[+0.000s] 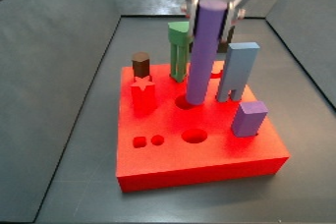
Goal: Pick up the round object. Move up. Place the round object on the fixture. Regrasp the round object. Move to above the board. Insert the round object.
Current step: Insert the round object.
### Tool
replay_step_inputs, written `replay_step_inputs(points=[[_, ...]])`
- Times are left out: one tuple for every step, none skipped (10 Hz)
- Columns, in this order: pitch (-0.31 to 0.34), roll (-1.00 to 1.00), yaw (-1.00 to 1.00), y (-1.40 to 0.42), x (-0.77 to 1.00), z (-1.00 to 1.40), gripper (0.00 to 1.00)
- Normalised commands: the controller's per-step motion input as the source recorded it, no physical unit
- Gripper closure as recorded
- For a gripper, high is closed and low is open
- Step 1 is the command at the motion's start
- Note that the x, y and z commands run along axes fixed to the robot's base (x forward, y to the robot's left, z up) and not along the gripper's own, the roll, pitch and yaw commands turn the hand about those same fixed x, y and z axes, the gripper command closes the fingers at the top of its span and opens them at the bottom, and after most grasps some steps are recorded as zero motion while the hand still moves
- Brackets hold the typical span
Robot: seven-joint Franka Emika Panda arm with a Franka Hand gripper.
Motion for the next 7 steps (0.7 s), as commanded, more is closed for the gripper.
replay_step_inputs(points=[[-0.016,-0.09,0.00,0.00,-0.07,-0.18,1.00],[-0.070,-0.08,0.00,0.01,-0.21,-0.10,1.00],[-0.081,-0.08,0.00,0.02,-0.25,-0.05,1.00],[-0.104,-0.09,0.00,0.02,-0.25,-0.06,1.00],[-0.093,-0.09,0.00,0.04,-0.21,-0.10,1.00],[-0.071,-0.10,0.00,0.01,-0.06,-0.21,1.00],[-0.060,-0.15,0.00,0.00,0.00,-0.32,1.00]])
